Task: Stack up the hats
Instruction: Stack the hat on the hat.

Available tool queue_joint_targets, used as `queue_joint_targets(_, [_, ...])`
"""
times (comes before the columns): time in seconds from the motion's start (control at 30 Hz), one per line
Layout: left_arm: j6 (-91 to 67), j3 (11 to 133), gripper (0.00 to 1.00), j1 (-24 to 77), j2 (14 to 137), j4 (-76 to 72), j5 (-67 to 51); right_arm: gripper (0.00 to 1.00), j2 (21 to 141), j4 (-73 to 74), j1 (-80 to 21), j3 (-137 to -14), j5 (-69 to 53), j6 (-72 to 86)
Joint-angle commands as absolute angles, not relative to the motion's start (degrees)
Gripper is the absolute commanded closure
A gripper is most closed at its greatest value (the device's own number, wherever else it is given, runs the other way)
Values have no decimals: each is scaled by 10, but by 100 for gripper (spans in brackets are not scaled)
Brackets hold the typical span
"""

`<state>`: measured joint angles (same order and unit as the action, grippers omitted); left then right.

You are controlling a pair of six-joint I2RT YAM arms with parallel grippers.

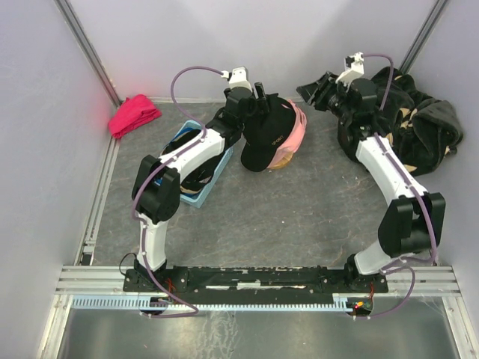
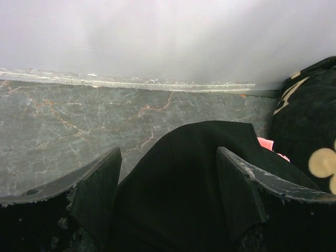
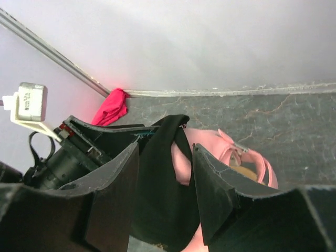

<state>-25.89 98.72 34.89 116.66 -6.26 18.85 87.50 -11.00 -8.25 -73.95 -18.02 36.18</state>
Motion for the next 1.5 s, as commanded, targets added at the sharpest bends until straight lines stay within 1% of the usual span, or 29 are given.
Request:
queue_joint_targets(0.0, [-238,1018,21,359,1179,-73,166,47,936,-30,-91,-824,-226,309])
queue_joint_targets(0.23, [-238,1024,21,361,1183,-72,162,46,1029,-1,-108,-921,-258,286])
queue_joint_targets(0.33, [-236,1026,21,362,1184,-73,161,46,1056,23,-114,-954,-252,271])
queue_joint_targets(0.63, [-234,1027,21,364,1184,-76,156,46,1104,78,-119,-1017,-240,243])
queue_joint_targets(1.07, [-232,1029,22,366,1185,-77,156,47,1139,156,-125,-1060,-214,201])
queue_joint_targets(1.13, [-232,1029,21,366,1185,-77,155,49,1144,168,-126,-1067,-207,194])
queue_joint_targets(1.23, [-232,1030,22,366,1186,-77,154,57,1149,183,-128,-1074,-190,185])
queue_joint_targets(1.3, [-231,1030,22,366,1186,-77,154,61,1153,199,-129,-1082,-179,177])
queue_joint_targets(1.47, [-230,1030,22,367,1186,-77,155,63,1157,220,-129,-1087,-167,167])
